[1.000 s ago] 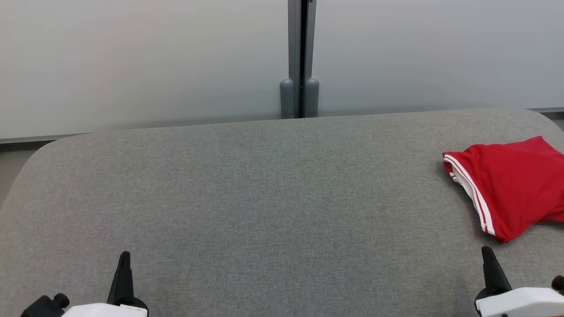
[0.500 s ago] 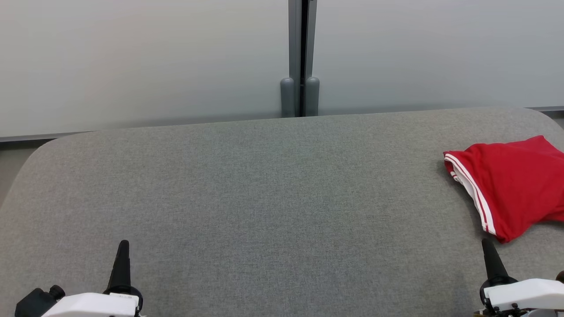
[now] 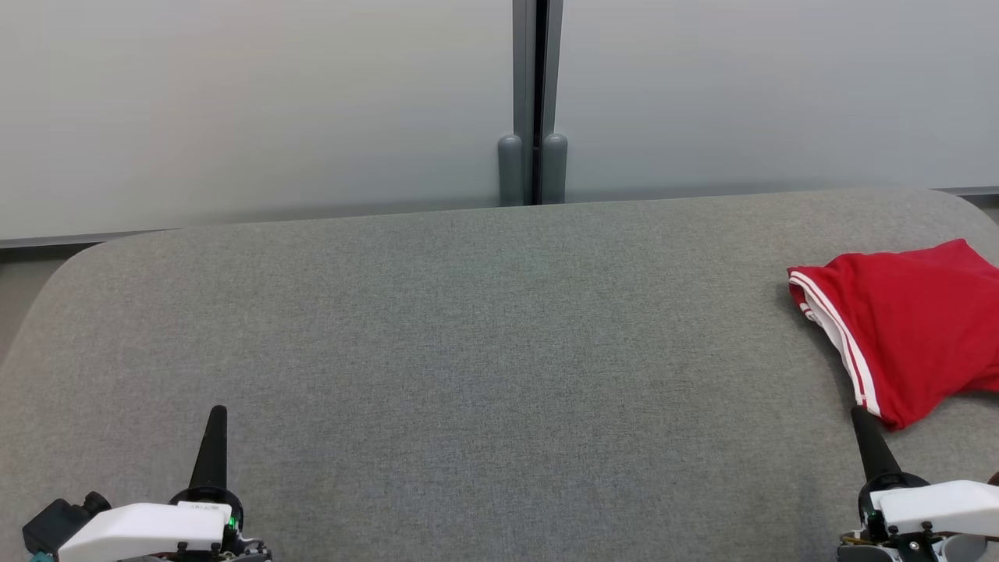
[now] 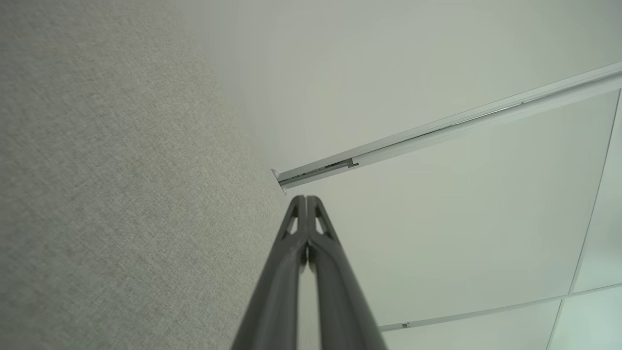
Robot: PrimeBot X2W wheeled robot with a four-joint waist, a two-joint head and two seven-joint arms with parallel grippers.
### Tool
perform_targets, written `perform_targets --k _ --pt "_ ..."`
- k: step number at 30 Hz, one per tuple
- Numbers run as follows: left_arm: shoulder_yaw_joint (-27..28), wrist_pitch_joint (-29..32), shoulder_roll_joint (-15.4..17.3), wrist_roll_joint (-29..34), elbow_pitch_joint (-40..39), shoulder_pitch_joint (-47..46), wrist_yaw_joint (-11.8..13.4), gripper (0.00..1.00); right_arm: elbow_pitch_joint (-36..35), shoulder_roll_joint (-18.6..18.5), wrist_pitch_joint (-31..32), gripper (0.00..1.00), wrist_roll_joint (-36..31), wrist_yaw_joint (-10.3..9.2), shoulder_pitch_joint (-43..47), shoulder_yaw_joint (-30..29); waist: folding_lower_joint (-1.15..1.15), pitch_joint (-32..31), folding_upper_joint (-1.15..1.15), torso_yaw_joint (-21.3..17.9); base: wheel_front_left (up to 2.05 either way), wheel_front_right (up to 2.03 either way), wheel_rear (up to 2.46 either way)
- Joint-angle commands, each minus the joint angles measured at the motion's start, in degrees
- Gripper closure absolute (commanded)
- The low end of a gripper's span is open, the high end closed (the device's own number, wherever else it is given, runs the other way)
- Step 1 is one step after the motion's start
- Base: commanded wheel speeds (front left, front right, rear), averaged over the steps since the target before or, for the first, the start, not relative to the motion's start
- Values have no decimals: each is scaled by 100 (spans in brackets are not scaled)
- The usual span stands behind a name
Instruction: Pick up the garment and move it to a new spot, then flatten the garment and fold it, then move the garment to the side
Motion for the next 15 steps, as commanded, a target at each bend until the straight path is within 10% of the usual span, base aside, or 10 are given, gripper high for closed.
perform_targets --k 1,15 --pt "41 30 40 -130 -28 -175 -34 100 -63 -42 42 100 156 1 -115 -31 0 2 0 1 0 0 0" --pt "89 209 46 -776 5 -324 -105 100 -103 -41 223 100 880 1 -225 -75 0 27 0 11 0 0 0"
